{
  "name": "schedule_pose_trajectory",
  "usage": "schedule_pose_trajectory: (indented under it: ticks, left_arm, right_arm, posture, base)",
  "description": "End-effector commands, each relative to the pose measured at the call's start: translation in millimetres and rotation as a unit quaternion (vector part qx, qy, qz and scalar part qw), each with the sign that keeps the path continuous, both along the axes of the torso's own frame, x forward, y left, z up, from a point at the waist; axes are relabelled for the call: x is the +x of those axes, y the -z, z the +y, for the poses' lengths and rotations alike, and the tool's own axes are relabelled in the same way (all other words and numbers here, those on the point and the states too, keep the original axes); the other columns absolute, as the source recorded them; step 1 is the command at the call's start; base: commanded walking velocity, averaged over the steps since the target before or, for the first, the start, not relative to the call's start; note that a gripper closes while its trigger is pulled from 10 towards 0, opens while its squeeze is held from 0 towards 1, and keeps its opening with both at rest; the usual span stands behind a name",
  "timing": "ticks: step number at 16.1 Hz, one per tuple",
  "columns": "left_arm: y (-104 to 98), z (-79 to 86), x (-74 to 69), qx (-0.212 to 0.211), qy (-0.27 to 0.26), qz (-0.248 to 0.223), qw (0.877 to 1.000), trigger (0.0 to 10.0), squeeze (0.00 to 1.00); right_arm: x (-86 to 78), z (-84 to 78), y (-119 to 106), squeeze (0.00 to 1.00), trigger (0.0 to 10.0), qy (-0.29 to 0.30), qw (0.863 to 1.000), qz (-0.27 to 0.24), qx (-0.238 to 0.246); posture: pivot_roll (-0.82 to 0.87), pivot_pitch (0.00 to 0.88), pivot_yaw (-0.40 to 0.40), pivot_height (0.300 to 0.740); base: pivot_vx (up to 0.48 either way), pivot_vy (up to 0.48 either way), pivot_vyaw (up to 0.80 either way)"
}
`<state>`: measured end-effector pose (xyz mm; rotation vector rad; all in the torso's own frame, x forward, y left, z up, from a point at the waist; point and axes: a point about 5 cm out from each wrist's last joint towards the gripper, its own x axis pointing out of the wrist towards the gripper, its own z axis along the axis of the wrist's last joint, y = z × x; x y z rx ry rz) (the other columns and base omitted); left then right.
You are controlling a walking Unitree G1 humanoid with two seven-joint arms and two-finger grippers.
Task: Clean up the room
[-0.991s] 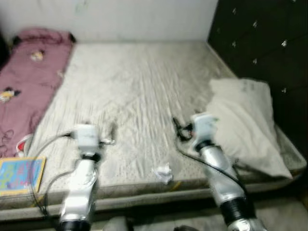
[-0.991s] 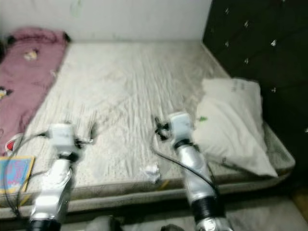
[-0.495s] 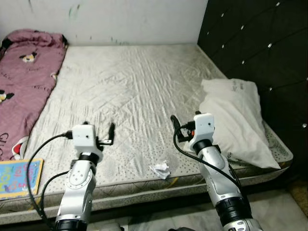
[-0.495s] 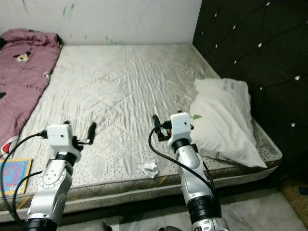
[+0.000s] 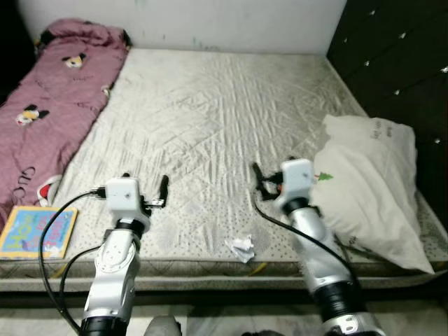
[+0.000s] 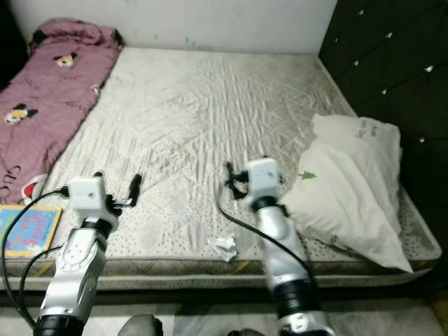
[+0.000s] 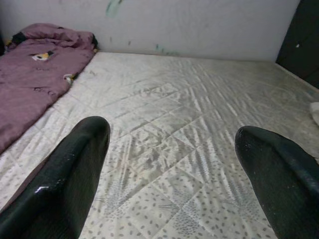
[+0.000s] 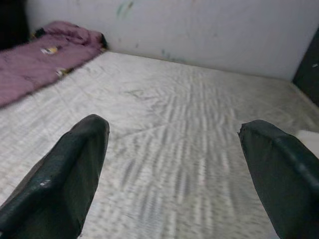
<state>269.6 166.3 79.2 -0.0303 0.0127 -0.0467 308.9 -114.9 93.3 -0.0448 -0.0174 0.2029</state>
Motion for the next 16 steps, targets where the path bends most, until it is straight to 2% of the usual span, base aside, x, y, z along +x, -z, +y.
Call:
schedule_pose_trajectory:
  ticks: [1,3,5,7,16]
  left_arm:
    - [-0.6,-0.7,0.5,0.008,-0.003,-0.002,1.000,10.0,0.00]
    - [-0.7,-2.5,0.5,0.022,0.001,-0.002,1.000,10.0,0.00]
    - [-0.9,2.7,-0.5,0.022,-0.018,-0.002,1.000,10.0,0.00]
    - [-0.4,7.5,-1.8,0.014,-0.032,0.000,0.999,10.0,0.00]
    - [1.0,7.4,-1.5,0.018,-0.029,0.009,0.999,10.0,0.00]
  right_arm:
    - [3.2,-11.2,0.7,0.00,10.0,0.030,0.999,0.015,0.012]
    - [4.3,-12.4,-1.6,0.00,10.0,0.041,0.999,0.015,0.026]
    - [5.6,-13.8,-6.0,0.00,10.0,0.050,0.998,0.011,0.034]
    - [4.0,-14.2,-6.7,0.00,10.0,0.055,0.998,0.009,0.034]
    - [-2.4,-14.2,0.4,0.00,10.0,0.060,0.998,0.020,0.029]
  posture:
    - [0.11,0.000,-0.043,0.740]
    - [0.11,0.000,-0.046,0.740]
    - [0.11,0.000,-0.045,0.740]
    - [0.11,0.000,-0.044,0.740]
    - [0.11,0.000,-0.035,0.740]
  base:
    - [0.000,0.000,0.00]
    - [0.000,0.000,0.00]
    - [0.000,0.000,0.00]
    - [0.000,0.000,0.00]
    - [0.000,0.000,0.00]
